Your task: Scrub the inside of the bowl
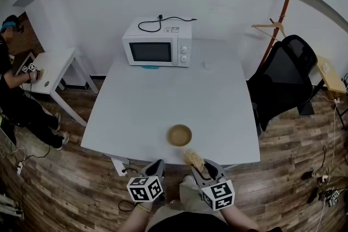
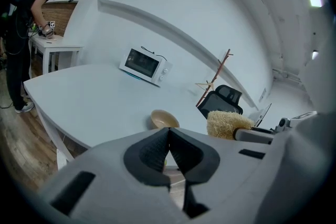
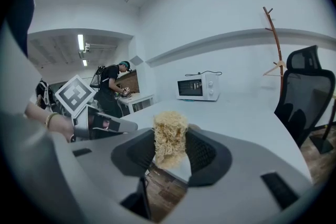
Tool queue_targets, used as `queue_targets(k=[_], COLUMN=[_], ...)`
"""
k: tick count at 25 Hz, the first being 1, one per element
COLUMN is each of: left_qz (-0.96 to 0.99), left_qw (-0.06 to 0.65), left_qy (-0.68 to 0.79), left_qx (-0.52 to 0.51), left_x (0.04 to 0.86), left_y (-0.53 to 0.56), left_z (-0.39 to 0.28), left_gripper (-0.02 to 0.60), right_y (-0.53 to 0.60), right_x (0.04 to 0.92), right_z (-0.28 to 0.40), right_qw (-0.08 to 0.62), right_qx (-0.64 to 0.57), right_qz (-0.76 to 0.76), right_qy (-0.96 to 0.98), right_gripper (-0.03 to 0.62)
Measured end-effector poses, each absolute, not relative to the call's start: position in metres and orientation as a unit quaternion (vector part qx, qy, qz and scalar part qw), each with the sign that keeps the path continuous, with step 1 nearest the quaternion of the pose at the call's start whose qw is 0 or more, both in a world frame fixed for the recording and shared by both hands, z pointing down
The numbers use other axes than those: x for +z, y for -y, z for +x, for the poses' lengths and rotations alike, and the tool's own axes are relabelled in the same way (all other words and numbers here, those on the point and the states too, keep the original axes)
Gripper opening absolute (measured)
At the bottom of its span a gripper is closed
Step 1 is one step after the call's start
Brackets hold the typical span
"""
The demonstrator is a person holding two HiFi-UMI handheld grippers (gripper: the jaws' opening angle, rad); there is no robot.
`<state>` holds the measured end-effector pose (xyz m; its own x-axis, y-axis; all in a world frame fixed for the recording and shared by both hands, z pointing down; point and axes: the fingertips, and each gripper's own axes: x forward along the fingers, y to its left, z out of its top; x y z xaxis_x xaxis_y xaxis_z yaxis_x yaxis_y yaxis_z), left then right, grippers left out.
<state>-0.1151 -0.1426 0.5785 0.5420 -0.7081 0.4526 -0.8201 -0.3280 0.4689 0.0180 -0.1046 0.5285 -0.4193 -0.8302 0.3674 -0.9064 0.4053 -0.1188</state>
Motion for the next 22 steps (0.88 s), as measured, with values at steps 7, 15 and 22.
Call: queue_targets(k=[7,15,22], left_qz=[0.81,0.807,0.813], left_qw=[0.346,0.356,0.357], left_qy=[0.469,0.468,0.456], left_qx=[0.065,0.059,0.067], left_x=[0.574,0.579,0.58], left_y=[0.108,0.081,0.073], left_z=[-0.123,-0.128,-0.122], left_gripper=[0.018,0.018,0.018], right_y=[0.078,0.057,0.052], right_x=[0.523,0.524,0.523], right_z=[0.009,0.006,0.006], right_qw=[0.117,0.113,0.11], right_qx=[0.149,0.15,0.15], right_qz=[0.519,0.512,0.511], right_qy=[0.834,0.838,0.839], right_gripper=[0.164,0.165,0.164])
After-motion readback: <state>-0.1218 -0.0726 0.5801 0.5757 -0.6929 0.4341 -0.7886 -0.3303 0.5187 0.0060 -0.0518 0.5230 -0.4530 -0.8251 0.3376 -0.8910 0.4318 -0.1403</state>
